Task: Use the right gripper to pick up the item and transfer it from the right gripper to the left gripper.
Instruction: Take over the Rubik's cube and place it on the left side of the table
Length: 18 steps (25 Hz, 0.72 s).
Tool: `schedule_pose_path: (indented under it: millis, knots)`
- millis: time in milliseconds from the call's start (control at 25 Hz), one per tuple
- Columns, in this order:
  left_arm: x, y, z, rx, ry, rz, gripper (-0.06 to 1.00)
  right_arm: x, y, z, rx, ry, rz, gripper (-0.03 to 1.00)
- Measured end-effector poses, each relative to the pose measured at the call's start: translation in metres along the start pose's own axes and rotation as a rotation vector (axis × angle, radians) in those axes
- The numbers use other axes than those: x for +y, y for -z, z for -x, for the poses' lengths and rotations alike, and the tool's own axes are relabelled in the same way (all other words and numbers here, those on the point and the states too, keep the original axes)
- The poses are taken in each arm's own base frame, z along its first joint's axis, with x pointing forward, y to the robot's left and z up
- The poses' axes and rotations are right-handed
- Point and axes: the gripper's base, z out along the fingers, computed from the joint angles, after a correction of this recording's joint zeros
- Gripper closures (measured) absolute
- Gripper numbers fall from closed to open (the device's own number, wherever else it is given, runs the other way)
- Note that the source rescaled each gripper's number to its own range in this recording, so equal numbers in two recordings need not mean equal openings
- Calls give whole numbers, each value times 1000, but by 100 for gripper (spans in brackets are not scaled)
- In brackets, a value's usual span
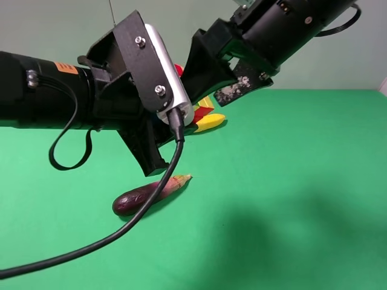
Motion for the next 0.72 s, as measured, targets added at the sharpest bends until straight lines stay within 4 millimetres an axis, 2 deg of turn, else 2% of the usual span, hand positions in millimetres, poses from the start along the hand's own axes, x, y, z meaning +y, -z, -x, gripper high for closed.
schedule_pose_path:
  millis: [280,720]
  knots:
    - [0,0,0,0,0,0,94,-12,30,-3,-56,-34,-28,2]
    - [0,0,0,0,0,0,94,-1,46,-9,-80,10,-32,2]
